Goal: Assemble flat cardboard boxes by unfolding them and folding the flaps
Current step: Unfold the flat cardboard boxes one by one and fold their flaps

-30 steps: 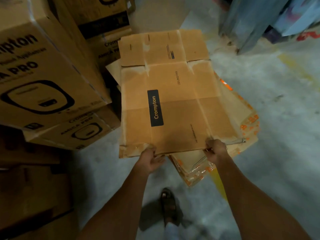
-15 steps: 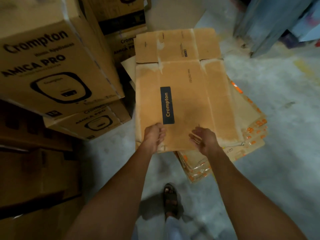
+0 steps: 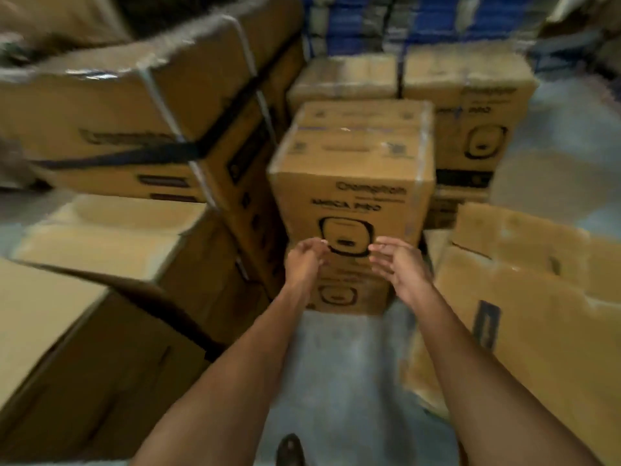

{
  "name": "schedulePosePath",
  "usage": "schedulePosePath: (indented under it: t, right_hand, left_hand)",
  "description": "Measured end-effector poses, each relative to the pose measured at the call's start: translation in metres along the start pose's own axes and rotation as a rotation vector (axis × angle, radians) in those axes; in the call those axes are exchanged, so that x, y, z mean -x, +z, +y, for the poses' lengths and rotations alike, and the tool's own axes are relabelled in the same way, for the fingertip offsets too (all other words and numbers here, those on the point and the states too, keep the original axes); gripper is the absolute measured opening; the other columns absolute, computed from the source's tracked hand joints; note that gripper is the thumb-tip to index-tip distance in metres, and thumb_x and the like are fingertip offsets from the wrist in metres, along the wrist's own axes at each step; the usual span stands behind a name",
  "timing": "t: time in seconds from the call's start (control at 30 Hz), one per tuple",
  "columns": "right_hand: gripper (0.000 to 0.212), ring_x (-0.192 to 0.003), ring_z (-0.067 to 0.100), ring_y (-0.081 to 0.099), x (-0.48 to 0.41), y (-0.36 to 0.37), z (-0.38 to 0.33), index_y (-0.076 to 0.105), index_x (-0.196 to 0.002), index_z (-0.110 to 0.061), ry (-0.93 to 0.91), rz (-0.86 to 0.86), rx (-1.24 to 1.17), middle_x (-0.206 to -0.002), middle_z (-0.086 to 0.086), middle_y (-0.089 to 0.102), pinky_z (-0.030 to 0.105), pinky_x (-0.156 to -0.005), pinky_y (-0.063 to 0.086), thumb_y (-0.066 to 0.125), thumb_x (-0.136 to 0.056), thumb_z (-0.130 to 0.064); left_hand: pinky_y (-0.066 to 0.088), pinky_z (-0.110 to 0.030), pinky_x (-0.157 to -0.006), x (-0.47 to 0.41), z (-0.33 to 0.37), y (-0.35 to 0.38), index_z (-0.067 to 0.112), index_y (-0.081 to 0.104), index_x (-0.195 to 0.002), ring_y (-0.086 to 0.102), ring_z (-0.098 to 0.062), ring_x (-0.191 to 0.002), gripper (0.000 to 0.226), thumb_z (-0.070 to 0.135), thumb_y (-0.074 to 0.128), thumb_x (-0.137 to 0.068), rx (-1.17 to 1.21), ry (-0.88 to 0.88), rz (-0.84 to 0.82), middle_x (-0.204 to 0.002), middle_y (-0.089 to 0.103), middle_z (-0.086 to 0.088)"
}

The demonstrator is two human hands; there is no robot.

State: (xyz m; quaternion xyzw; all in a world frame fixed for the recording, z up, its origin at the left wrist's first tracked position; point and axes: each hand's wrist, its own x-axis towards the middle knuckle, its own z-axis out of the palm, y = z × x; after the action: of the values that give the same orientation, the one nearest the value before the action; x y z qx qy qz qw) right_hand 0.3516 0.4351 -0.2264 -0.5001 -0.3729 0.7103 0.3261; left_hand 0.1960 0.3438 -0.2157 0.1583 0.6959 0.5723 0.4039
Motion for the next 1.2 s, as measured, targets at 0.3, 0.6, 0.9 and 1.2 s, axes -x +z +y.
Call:
schedulePosePath:
  t: [0.3, 0.6, 0.9, 1.2]
  right_hand:
    - [0.017, -0.086, 0.020, 0.071, 0.032, 0.266, -0.020, 0.069, -0.105, -0.015, -0.100, -0.434, 0.239, -0.105, 0.006, 0.075, 0.032, -0.070, 0.057, 0.054, -0.101, -0.008]
    - [0.014, -0.091, 0.024, 0.072, 0.089, 0.417, 0.037, 0.070, -0.108, -0.013, -0.150, -0.734, 0.483, -0.105, 0.008, 0.075, 0.041, -0.085, 0.060, 0.058, -0.101, -0.013]
    - [0.032, -0.111, 0.018, 0.061, 0.115, 0.473, 0.116, 0.063, -0.121, -0.024, -0.256, -0.885, 0.781, -0.120, -0.004, 0.065, 0.041, -0.097, 0.051, 0.070, -0.092, -0.034]
    - [0.076, -0.131, 0.025, 0.048, 0.114, 0.460, 0.157, 0.049, -0.148, -0.017, -0.112, -0.841, 0.827, -0.150, 0.009, 0.048, 0.036, -0.105, 0.039, 0.071, -0.086, -0.054]
  left_hand:
    - [0.055, -0.027, -0.070, 0.001, 0.081, -0.245, 0.017, 0.067, -0.117, 0.069, -0.015, -0.088, 0.018, 0.023, 0.062, -0.100, 0.110, 0.210, 0.417, -0.104, 0.073, -0.003]
    - [0.053, -0.020, -0.076, 0.035, 0.103, -0.373, 0.020, 0.068, -0.122, 0.068, -0.013, -0.097, 0.024, 0.025, 0.064, -0.099, -0.158, 0.386, 0.768, -0.110, 0.072, 0.001]
    - [0.041, -0.037, -0.107, 0.112, -0.002, -0.466, 0.018, 0.056, -0.138, 0.053, -0.020, -0.128, 0.048, 0.028, 0.071, -0.094, -0.425, 0.215, 1.104, -0.136, 0.061, -0.002]
    - [0.046, -0.047, -0.106, 0.139, -0.065, -0.477, 0.017, 0.027, -0.155, 0.052, -0.034, -0.131, 0.094, 0.036, 0.083, -0.082, -0.061, -0.098, 1.162, -0.145, 0.052, -0.009]
